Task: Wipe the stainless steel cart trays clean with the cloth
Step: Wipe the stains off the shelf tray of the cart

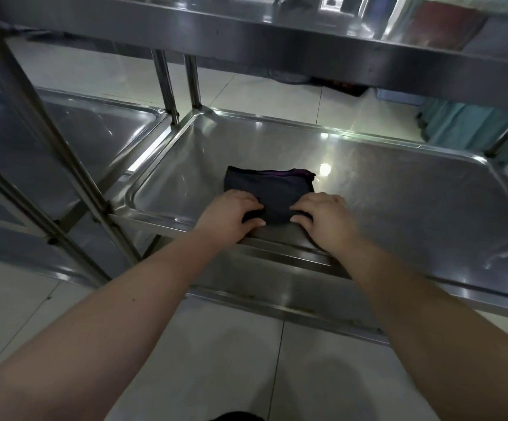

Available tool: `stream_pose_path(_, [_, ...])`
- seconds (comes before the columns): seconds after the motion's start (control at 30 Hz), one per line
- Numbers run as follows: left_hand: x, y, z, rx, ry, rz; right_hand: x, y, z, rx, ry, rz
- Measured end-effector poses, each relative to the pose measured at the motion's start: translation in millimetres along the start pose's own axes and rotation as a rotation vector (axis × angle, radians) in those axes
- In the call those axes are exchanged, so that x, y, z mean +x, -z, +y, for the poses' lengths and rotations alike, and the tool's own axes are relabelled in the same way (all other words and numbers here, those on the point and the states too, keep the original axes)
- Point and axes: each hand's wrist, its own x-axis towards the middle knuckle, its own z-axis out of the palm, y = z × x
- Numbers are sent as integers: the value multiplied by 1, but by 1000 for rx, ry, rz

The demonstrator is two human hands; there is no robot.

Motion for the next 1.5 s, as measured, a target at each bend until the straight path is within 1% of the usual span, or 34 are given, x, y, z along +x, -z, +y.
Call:
stream_pose_path(0.07, [4,2,4,79,9,-3,9,4,-9,-99,11,25])
stream_pose_path(0.13, [7,7,11,244,33,43,17,16,-12,-74,4,55])
stream_pose_path(0.17, [8,12,16,299,36,107,18,25,-11,-50,-8,72])
stream_pose_path(0.23, [10,23,31,324,7,268,14,46,-8,-2,-28,120])
stream_pose_path(0.3, [11,33,54,342,-67,421,2,69,-4,47,-12,186])
stream_pose_path(0.33, [12,36,67,355,-114,467,-8,82,-2,65,-8,203])
stream_pose_path(0.4, [10,40,95,346,-199,495,-33,109,3,109,4,174])
stream_pose_path(0.47, [4,36,121,308,-274,482,-68,132,9,170,5,106])
stream_pose_path(0.57, [-15,15,156,243,-380,456,-135,149,20,235,-66,20])
stream_pose_path(0.63, [-33,-10,176,199,-461,397,-181,146,31,203,-53,-40])
stream_pose_path(0.67, [-42,-26,184,167,-499,339,-202,140,36,168,-32,-72])
stream_pose_path(0.73, [-60,-63,194,82,-548,162,-239,119,48,105,4,-133])
stream_pose_path(0.83, [-79,-130,199,15,-554,-110,-288,62,75,41,6,-158])
stream_pose_path(0.93, [-89,-188,195,13,-481,-311,-321,5,98,85,-70,-161])
stream_pose_path(0.97, [-90,-210,193,-6,-441,-336,-329,-16,108,101,-102,-151])
stream_pose_path(1.07, [-84,-264,186,-57,-298,-338,-338,-65,137,125,-175,-125])
stream_pose_path(1.13, [-68,-288,186,-75,-242,-315,-333,-83,159,144,-221,-87])
stream_pose_path(1.23, [-20,-302,192,-110,-169,-262,-305,-85,200,117,-260,18])
stream_pose_path(1.3, [20,-302,202,-98,-159,-147,-277,-76,228,33,-261,102])
stream_pose_path(1.37, [53,-302,212,0,-152,30,-251,-65,255,-107,-282,203])
stream_pose_path(1.43, [71,-307,219,91,-132,182,-232,-59,275,-217,-319,268])
stream_pose_path(1.47, [74,-312,221,103,-124,212,-228,-60,283,-244,-331,278])
stream_pose_path(1.5, [74,-320,222,101,-123,201,-228,-65,288,-268,-343,264])
